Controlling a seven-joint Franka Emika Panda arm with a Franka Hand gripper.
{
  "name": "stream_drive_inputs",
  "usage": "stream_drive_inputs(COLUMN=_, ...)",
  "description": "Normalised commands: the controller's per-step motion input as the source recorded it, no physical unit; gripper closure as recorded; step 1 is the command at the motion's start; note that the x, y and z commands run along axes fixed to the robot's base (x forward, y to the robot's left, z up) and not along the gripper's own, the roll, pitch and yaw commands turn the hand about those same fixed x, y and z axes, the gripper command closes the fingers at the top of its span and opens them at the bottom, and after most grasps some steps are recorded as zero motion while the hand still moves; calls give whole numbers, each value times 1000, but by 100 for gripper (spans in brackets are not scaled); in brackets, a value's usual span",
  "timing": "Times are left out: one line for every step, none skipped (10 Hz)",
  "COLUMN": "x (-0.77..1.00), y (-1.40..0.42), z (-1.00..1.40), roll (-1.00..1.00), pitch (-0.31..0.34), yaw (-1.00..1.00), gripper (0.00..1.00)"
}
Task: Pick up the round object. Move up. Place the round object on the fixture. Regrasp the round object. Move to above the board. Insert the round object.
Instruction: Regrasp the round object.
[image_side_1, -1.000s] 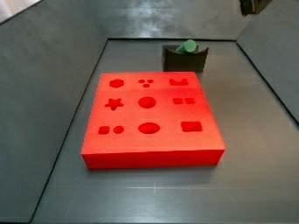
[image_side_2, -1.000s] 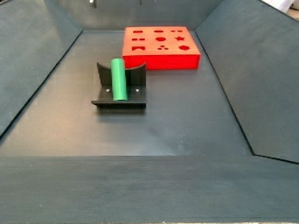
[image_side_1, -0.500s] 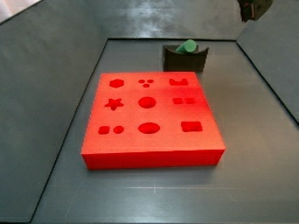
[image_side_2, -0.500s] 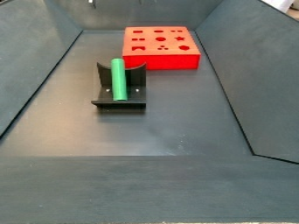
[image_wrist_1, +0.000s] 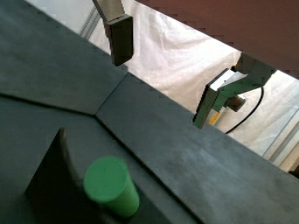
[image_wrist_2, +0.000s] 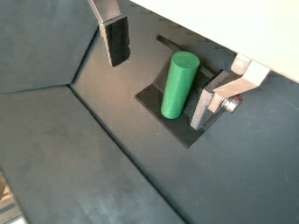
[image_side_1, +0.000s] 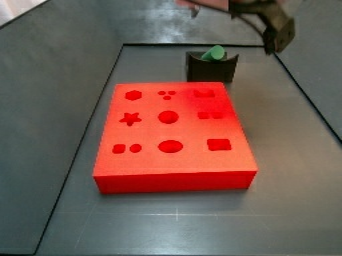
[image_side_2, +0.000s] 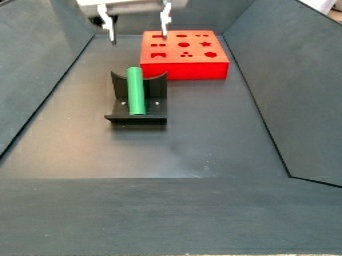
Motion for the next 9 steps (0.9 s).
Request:
stream_drive_inputs(x=89, y=45, z=-1000, roll=66, pitch=-109, yaw=32, gripper=0)
stream_drive_inputs(x=95, y=42, z=-1000, roll=64, pitch=-105, yaw=14, gripper=0)
stream_drive_inputs(x=101, y=39, z=-1000, roll=66, pitch=-87, yaw=-10, gripper=0)
stream_drive_inputs(x=111, y=30, z=-1000, roll=68, pitch=-61, yaw=-29, gripper=0)
stream_drive_inputs(x=116, y=19, z=-925, roll=64, pitch=-29, yaw=-37, gripper=0)
stream_drive_inputs(x=109, y=14, z=-826, roll=64, pitch=-11, yaw=-35, gripper=0)
stream_drive_inputs(x=96, y=7, z=-636, roll=64, pitch=16, yaw=-22, gripper=0)
stream_drive_inputs(x=86, y=3, z=-498, roll=66, pitch=26, yaw=-11, gripper=0)
stream_drive_inputs(x=83, y=1, z=-323, roll=62, pitch=28, yaw=10, gripper=0)
